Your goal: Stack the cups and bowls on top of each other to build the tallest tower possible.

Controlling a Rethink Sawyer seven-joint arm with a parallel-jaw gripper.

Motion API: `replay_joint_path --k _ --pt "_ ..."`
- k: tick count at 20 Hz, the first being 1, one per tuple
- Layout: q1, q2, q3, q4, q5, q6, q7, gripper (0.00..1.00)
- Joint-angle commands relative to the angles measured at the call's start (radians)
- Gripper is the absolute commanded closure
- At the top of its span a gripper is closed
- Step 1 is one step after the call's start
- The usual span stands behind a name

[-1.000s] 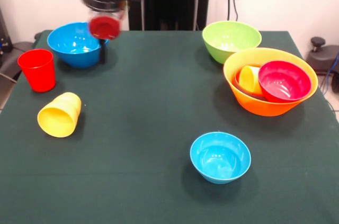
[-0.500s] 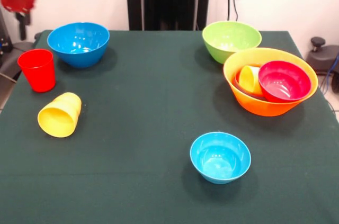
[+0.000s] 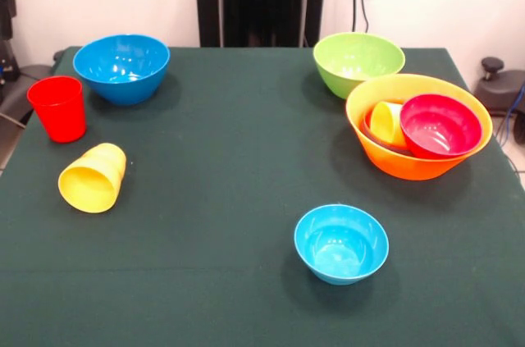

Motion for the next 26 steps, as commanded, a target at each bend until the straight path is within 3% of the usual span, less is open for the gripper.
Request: replay_joint_path --k 1,4,7,13,17,20,26 --pt "-0.058 -0.046 0.310 0.143 -0.157 -0.107 -0.316 0.00" --pt "-0.090 -0.061 0.367 0.175 -0.204 -0.110 -0.338 0.00" --pt "-0.110 -0.060 0.396 0.197 -0.240 -0.127 -0.300 0.00" --pt "-0.180 -0.026 0.463 0.214 -0.350 -0.156 -0.299 0.00" --pt "-0.248 0.016 0.542 0.212 -0.449 -0.164 -0.357 0.00" --pt "-0.349 0.064 0.673 0.212 -0.536 -0.161 -0.471 0.00" --pt "-0.442 0.097 0.777 0.216 -0.635 -0.126 -0.513 0.00"
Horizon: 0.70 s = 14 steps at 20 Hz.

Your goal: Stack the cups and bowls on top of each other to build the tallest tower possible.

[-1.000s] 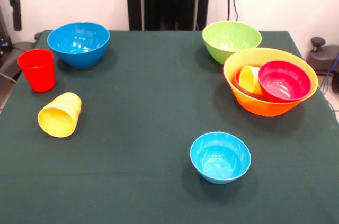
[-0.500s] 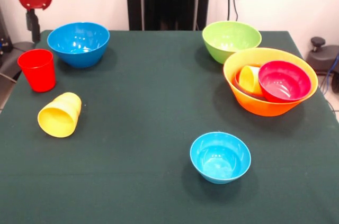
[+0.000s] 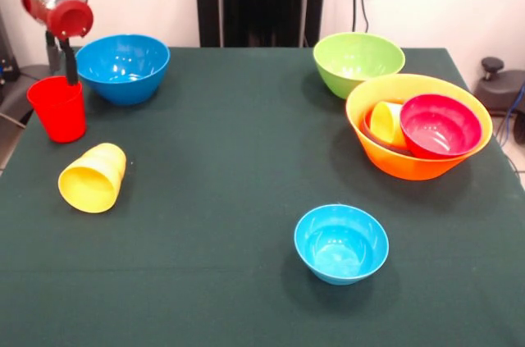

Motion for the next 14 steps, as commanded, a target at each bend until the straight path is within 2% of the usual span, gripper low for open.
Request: replay_joint_path --k 1,4,8,14 --pt "-0.079 0.113 0.254 0.044 -0.183 0.002 -0.403 0.00" --pt "-0.102 0.165 0.262 0.013 -0.221 -0.005 -0.403 0.00" --pt "-0.082 0.236 0.251 -0.059 -0.253 -0.003 -0.390 0.00" --pt "-0.041 0.255 0.213 -0.061 -0.312 -0.049 -0.320 0.00"
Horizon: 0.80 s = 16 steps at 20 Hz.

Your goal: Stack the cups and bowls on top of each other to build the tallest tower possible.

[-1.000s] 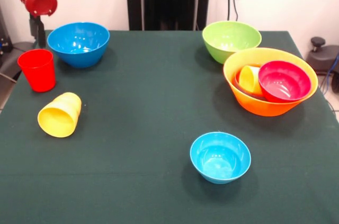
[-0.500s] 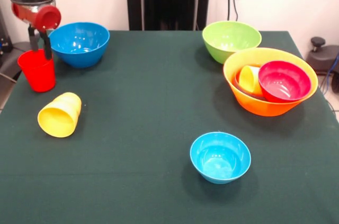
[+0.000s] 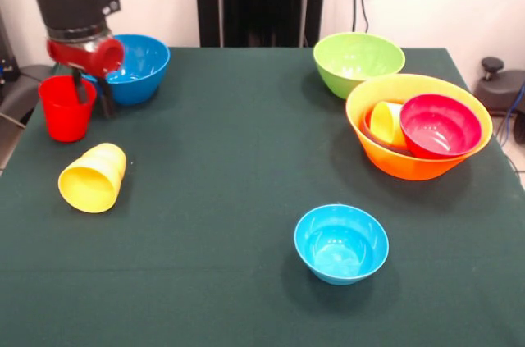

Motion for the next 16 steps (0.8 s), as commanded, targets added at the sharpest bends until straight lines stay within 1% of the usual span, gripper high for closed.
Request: replay_joint_path --k 1,4,6,9,12,16 --pt "0.077 0.084 0.063 -0.036 -0.140 -0.056 -0.152 0.00" --pt "0.092 0.097 0.055 -0.045 -0.160 -0.069 -0.124 0.00" --pt "0.090 0.086 0.061 -0.036 -0.158 -0.060 -0.123 0.00" --pt "0.088 0.041 0.062 0.001 -0.149 -0.047 -0.110 0.00" --pt "0.079 0.031 0.068 -0.004 -0.142 -0.017 -0.128 0.00" --pt "0.082 -0.016 0.054 0.004 -0.131 0.022 -0.131 0.00"
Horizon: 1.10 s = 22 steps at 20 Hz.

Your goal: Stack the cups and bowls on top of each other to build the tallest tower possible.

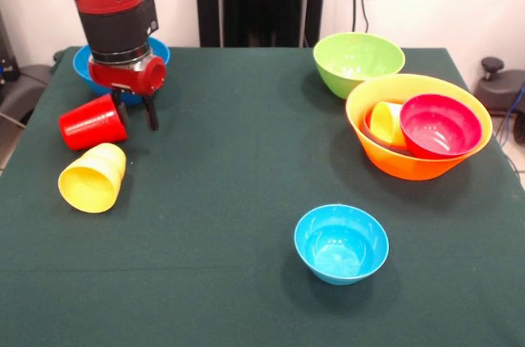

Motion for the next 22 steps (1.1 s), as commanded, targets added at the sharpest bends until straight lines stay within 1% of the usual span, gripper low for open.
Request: replay_joint_path --k 1,3,5,6,9,13,14,15,16,19,20,21,22 --pt "0.034 -0.083 0.037 0.005 -0.043 0.054 -0.132 0.00" --pt "0.038 -0.111 0.027 0.004 -0.032 0.065 -0.118 0.00" --pt "0.050 -0.131 0.006 -0.010 -0.012 0.068 -0.071 0.00" --pt "0.056 -0.134 0.000 -0.032 -0.005 0.090 -0.072 0.00" --pt "0.076 -0.176 -0.027 -0.055 0.026 0.131 -0.033 0.00" --pt "0.093 -0.163 -0.052 -0.123 0.055 0.145 0.009 0.00" --pt "0.108 -0.161 -0.071 -0.135 0.056 0.145 0.033 0.00" --pt "0.106 -0.171 -0.074 -0.136 0.061 0.149 0.031 0.00" --pt "0.117 -0.170 -0.086 -0.144 0.061 0.149 0.040 0.00" --pt "0.121 -0.163 -0.095 -0.158 0.072 0.157 0.024 0.00" --pt "0.137 -0.156 -0.112 -0.166 0.073 0.159 0.038 0.00" --pt "0.135 -0.152 -0.118 -0.166 0.072 0.154 0.032 0.00" --pt "0.149 -0.142 -0.132 -0.176 0.071 0.157 0.040 0.00"
